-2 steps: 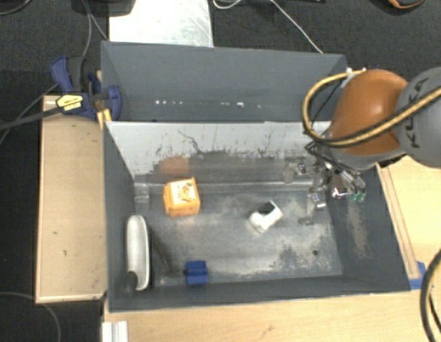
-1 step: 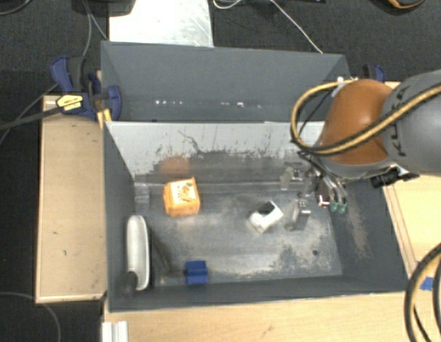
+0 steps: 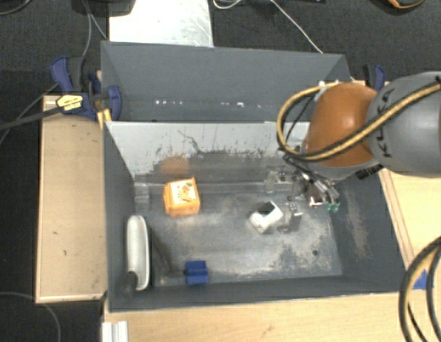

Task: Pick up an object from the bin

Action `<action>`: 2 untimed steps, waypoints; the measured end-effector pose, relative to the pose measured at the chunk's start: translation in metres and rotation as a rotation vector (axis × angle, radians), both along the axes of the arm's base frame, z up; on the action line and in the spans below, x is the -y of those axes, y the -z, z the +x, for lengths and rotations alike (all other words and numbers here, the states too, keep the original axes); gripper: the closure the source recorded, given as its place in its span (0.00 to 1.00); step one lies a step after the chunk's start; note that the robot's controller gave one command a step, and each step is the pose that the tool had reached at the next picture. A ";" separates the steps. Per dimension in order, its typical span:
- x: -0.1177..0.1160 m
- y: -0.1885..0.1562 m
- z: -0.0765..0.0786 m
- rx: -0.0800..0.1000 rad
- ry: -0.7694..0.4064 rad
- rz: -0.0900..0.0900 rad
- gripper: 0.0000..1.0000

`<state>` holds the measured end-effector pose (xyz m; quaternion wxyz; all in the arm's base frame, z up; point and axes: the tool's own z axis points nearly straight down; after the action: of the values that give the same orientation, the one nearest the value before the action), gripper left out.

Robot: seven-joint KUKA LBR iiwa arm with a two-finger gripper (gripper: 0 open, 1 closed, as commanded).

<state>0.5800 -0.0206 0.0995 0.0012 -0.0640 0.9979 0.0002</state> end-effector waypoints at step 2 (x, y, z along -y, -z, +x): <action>0.002 0.030 0.003 -0.001 -0.020 0.000 0.00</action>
Offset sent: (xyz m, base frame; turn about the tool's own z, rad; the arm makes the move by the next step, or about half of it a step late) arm 0.0085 -0.0107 -0.0295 -0.0475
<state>0.5827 -0.0230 0.0695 0.0010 -0.0740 0.9973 0.0004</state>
